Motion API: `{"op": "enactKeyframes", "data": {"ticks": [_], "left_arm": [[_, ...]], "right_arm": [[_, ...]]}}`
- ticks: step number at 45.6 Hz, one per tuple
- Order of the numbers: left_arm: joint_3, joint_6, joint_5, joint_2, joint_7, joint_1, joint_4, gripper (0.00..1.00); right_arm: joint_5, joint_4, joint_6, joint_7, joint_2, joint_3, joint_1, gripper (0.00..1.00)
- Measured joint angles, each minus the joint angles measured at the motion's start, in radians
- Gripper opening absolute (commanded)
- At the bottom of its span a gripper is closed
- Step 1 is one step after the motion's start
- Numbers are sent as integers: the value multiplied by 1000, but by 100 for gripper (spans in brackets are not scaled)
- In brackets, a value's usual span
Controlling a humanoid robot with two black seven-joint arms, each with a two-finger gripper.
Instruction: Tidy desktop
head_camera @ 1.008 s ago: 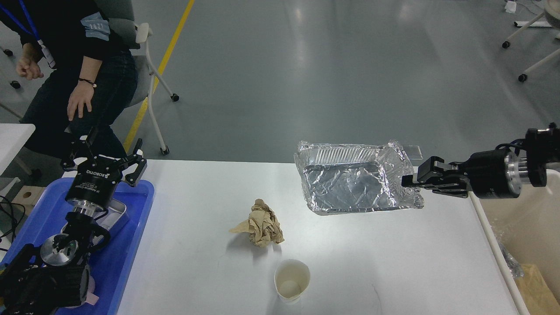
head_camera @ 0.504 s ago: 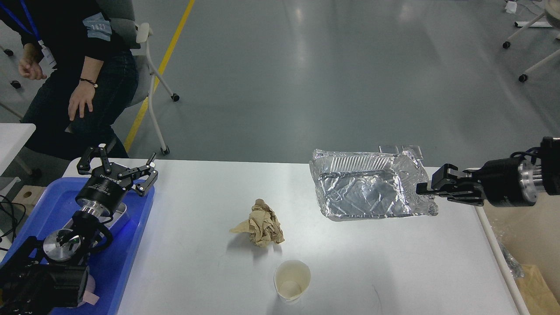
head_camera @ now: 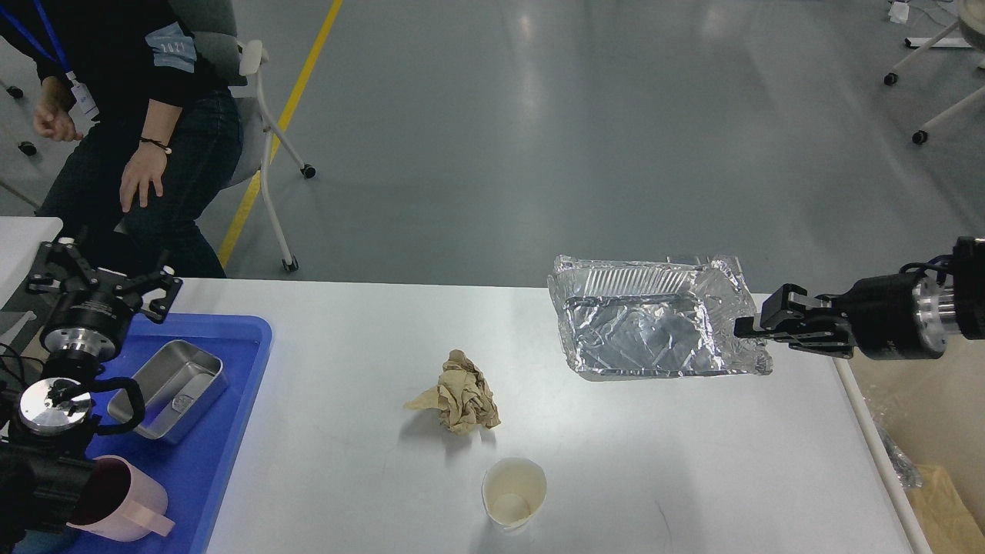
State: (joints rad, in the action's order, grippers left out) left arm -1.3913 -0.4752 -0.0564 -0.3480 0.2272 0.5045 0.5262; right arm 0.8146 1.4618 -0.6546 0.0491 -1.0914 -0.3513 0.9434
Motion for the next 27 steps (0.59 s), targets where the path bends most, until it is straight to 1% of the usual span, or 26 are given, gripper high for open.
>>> {"op": "enactKeyframes", "data": {"ticks": [2,5,7,11,15,21,24,27], "left_arm": [[1,-19,-57,-2,44,4,0,100],[-4,-42,-109,0,74,9,0,100],[-8,-52,-125,5,85,11,0,100],[-7,-59,-135,10,90,12,0,100],[10,-75,-145,19,86,13,0,100],[80,-87,-160,27,90,35,0,100],[108,-78,-166,27,93,48,0,100],[121,-41,-169,27,94,57,0,100]], "right_arm": [[0,0,0,1,0,0,0,0],[0,1,0,1,0,-1,1,0],[0,1,0,2,0,-1,1,0],[0,1,0,2,0,-1,1,0],[0,1,0,2,0,-1,2,0],[0,2,0,2,-1,-2,2,0],[0,1,0,2,-3,-2,2,0],[0,1,0,2,-8,-1,2,0]]}}
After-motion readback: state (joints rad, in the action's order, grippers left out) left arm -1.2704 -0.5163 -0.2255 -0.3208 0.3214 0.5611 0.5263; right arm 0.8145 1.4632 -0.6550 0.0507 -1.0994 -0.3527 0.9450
